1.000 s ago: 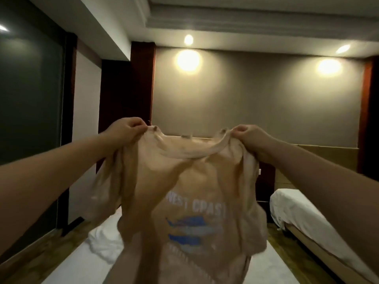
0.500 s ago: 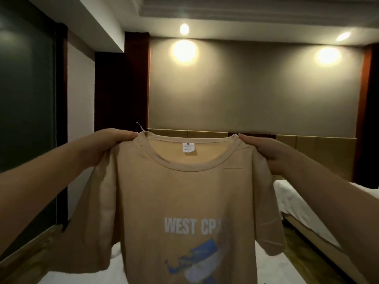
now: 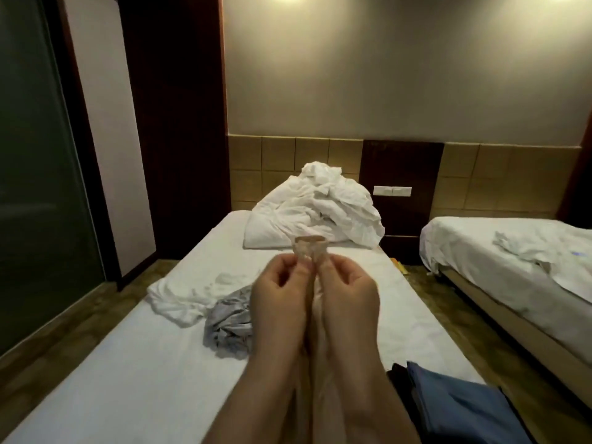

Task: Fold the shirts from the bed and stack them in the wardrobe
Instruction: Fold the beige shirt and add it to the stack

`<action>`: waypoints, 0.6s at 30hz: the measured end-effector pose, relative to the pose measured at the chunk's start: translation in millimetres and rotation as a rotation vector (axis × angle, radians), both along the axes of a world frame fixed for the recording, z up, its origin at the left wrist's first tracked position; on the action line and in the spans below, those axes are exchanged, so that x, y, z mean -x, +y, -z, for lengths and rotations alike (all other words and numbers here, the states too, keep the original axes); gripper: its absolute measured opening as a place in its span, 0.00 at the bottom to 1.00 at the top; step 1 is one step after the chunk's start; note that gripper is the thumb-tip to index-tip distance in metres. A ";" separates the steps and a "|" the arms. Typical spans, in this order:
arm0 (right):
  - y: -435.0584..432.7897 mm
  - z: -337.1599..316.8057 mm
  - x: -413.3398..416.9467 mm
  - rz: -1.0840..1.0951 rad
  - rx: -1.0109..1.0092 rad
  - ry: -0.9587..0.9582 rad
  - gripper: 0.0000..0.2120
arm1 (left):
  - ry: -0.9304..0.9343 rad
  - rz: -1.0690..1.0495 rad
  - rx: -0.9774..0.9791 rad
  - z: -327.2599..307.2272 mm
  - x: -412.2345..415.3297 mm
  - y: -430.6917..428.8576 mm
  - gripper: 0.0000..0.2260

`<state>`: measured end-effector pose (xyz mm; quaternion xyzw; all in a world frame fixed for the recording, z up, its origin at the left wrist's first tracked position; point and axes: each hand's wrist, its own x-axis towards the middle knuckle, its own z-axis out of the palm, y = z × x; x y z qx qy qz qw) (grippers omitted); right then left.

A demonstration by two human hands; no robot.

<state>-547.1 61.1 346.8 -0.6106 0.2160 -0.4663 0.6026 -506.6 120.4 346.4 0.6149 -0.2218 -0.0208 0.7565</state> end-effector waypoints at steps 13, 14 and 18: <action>3.0 23.7 -0.5 0.022 0.223 0.191 0.10 | -0.087 -0.040 -0.075 28.2 -7.9 -4.9 0.09; 2.6 24.5 -0.8 0.005 0.221 0.193 0.11 | -0.104 -0.040 -0.084 28.6 -9.0 -4.5 0.08; 2.2 29.1 -2.8 -0.100 0.163 0.174 0.13 | -0.142 -0.004 -0.092 28.5 -9.7 -1.9 0.06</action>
